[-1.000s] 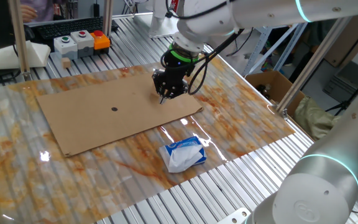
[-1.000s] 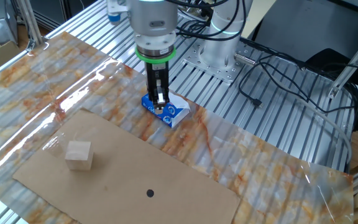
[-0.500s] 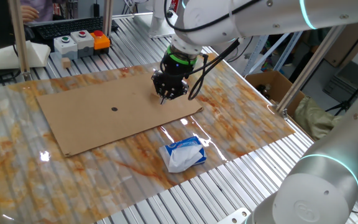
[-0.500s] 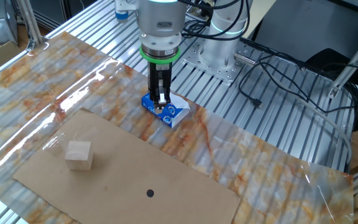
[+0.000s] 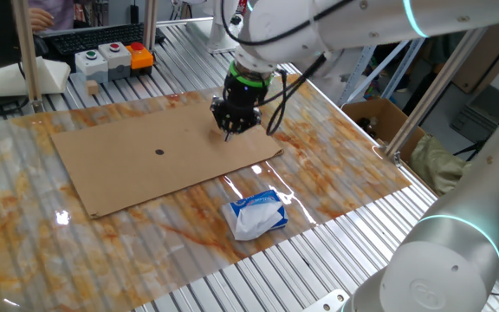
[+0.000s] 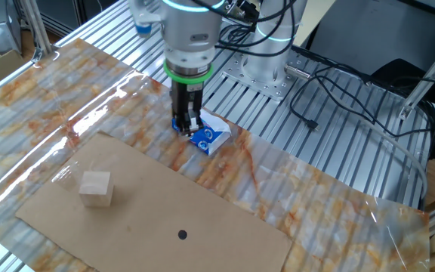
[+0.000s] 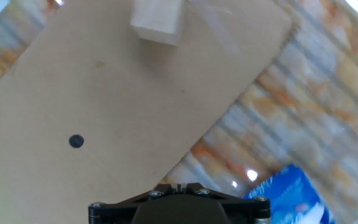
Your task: Hold a small block with the gripper and sweep it from left to right on the table
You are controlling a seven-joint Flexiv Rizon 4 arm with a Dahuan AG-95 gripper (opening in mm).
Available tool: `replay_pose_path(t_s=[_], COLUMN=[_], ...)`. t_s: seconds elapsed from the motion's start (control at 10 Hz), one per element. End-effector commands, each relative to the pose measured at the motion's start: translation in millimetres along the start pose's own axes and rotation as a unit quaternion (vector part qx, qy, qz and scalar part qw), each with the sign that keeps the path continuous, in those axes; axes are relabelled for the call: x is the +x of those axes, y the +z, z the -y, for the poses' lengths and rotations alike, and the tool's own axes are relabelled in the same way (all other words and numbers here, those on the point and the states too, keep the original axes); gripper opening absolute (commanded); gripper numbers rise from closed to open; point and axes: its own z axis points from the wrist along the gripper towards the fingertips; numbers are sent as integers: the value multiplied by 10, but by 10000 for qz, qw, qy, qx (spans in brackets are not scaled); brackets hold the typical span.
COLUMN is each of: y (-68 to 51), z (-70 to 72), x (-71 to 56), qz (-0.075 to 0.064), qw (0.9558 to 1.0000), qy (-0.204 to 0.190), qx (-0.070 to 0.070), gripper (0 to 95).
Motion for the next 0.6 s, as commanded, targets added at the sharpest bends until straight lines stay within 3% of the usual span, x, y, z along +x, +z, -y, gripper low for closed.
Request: replay_pose_path(t_s=[0.1, 0.6], y=[23, 100], z=[-53, -114], x=[-344, -806], qz=[10, -52], qw=[9996, 9990], qy=[-266, -450], qx=[55, 64], gripper=[0, 0])
